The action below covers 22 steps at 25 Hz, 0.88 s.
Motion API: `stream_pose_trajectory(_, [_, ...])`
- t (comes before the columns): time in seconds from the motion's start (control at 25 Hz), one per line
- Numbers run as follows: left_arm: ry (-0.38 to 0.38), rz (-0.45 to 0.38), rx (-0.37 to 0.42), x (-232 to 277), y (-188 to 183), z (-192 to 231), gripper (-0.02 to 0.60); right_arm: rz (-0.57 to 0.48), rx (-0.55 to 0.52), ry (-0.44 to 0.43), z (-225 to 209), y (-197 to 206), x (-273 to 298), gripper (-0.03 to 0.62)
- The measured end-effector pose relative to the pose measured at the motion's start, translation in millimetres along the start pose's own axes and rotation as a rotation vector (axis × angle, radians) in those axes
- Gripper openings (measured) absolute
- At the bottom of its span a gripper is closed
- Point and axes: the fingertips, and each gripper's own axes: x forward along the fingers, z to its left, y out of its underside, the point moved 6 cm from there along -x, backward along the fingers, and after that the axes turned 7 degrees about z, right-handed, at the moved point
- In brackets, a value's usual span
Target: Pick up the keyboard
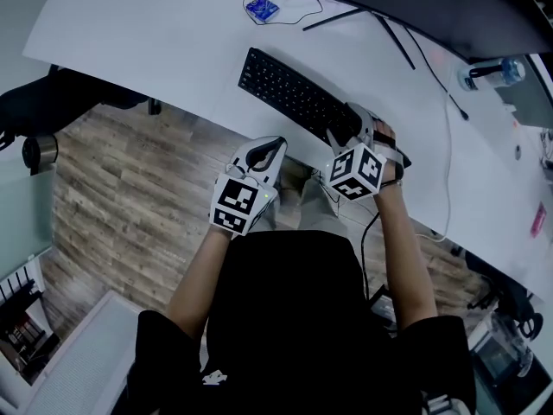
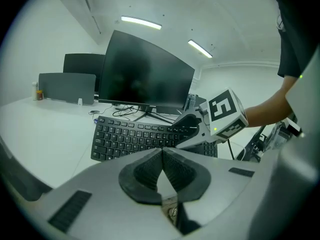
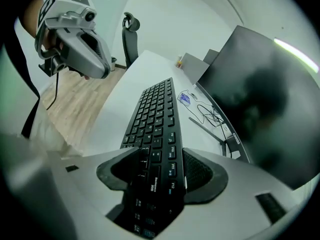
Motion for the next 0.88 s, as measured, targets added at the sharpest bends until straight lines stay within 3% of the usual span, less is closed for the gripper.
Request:
stream_pose_trajectory(0.44, [0.059, 0.001, 0.059, -4.9, 3.8, 4.1, 0.009, 0.014, -0.079, 0.211, 24.9, -7.6, -14.6, 0.278])
stream_pose_trajectory(0.88, [0.085, 0.012, 0.139, -10.3, -0.9, 18.6, 0.009, 0.033, -0.106, 0.274, 33.3, -9.7, -17.9, 0.278])
